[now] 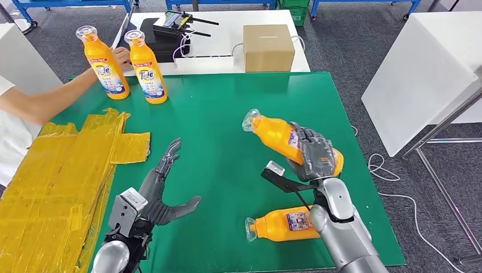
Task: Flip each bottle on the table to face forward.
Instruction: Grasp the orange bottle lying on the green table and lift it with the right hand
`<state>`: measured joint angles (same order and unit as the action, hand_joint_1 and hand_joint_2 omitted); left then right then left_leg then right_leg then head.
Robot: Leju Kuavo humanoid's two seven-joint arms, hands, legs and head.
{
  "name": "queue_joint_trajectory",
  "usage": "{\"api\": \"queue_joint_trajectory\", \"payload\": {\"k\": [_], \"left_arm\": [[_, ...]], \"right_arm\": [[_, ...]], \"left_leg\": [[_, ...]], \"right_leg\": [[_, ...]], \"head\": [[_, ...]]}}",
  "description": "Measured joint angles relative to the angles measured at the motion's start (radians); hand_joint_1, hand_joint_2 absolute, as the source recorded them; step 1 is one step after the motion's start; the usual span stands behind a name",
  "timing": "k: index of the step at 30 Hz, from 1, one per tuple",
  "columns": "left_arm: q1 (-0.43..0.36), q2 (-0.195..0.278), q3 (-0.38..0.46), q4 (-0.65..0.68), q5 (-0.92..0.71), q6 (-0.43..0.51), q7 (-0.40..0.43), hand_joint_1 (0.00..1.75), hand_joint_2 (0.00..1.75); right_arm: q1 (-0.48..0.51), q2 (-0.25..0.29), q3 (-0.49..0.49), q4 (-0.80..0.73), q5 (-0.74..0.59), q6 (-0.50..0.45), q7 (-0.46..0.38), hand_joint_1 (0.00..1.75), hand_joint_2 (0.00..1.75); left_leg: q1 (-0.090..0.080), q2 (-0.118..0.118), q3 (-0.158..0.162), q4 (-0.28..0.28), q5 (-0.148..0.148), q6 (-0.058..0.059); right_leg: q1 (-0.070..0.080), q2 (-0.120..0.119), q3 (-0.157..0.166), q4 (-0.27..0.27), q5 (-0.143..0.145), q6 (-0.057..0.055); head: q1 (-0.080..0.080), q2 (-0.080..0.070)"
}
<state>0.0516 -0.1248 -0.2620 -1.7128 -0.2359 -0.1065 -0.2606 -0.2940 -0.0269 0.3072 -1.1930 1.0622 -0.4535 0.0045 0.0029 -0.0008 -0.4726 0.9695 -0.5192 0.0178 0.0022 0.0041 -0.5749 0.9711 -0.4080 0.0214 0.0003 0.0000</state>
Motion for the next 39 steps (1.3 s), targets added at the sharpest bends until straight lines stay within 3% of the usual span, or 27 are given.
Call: {"api": "queue_joint_trajectory", "payload": {"k": [5,8,11,13,17,19,21,27,39], "left_arm": [[0.004,0.005,-0.018,-0.004,-0.011,0.01,-0.001,0.0,1.75],[-0.005,0.01,-0.035,-0.003,-0.011,0.012,-0.001,0.0,1.75],[-0.018,0.015,-0.048,-0.003,-0.011,0.014,-0.001,0.0,1.75],[-0.025,0.017,-0.054,-0.002,-0.006,0.014,0.0,0.0,1.75],[-0.047,0.023,-0.068,0.009,0.02,0.012,0.003,0.0,1.75],[-0.065,0.025,-0.077,0.016,0.035,0.005,0.003,0.0,1.75],[-0.085,0.027,-0.088,0.023,0.052,-0.005,0.004,0.0,1.75],[-0.132,0.029,-0.118,0.041,0.083,-0.02,0.013,0.0,1.75],[-0.175,0.034,-0.146,0.066,0.117,-0.03,0.014,0.0,1.75]], "right_arm": [[0.116,0.072,-0.125,-0.216,-0.307,-0.106,-0.198,1.75,1.75],[0.166,0.115,-0.182,-0.321,-0.559,-0.082,-0.307,1.75,1.75],[0.194,0.144,-0.22,-0.379,-0.662,-0.049,-0.349,1.75,1.75],[0.205,0.158,-0.237,-0.398,-0.765,0.026,-0.361,1.75,1.75],[0.206,0.181,-0.253,-0.364,-1.01,0.311,-0.34,1.75,1.75],[0.196,0.19,-0.241,-0.301,-1.01,0.401,-0.339,1.75,1.75],[0.18,0.205,-0.217,-0.23,-0.971,0.422,-0.347,1.75,1.75],[0.138,0.253,-0.114,-0.074,-0.86,0.385,-0.379,1.75,1.75],[0.111,0.296,0.008,0.025,-0.761,0.323,-0.444,1.75,1.75]], "left_leg": [[0.0,0.0,-0.001,0.0,0.0,0.0],[0.0,-0.001,-0.002,0.0,0.0,0.0],[-0.001,0.001,-0.002,0.0,0.0,0.0],[-0.001,0.001,-0.002,0.0,0.0,0.0],[0.0,0.002,-0.002,0.0,0.0,0.0],[0.0,0.002,-0.002,0.0,0.0,0.0],[0.0,0.002,-0.002,0.0,0.0,0.0],[0.001,0.002,-0.002,0.0,0.001,-0.001],[0.0,0.002,-0.002,0.0,0.0,0.0]], "right_leg": [[-0.001,-0.001,-0.001,0.0,0.0,0.0],[-0.001,-0.001,-0.002,0.0,0.0,0.0],[-0.002,0.0,-0.002,0.0,0.0,0.0],[-0.002,0.0,-0.001,0.0,0.0,0.0],[-0.001,0.0,-0.001,0.0,0.0,0.0],[-0.001,0.001,-0.001,0.0,0.0,0.0],[-0.001,0.001,-0.001,0.0,0.0,0.0],[0.0,0.0,-0.002,0.001,0.0,-0.001],[-0.001,0.0,-0.002,0.0,0.0,0.0]], "head": [[0.0,0.0],[0.0,0.0],[0.0,0.0],[0.0,0.0],[0.0,0.0],[0.0,0.0],[0.0,0.0],[0.0,0.0],[0.0,0.0]]}}
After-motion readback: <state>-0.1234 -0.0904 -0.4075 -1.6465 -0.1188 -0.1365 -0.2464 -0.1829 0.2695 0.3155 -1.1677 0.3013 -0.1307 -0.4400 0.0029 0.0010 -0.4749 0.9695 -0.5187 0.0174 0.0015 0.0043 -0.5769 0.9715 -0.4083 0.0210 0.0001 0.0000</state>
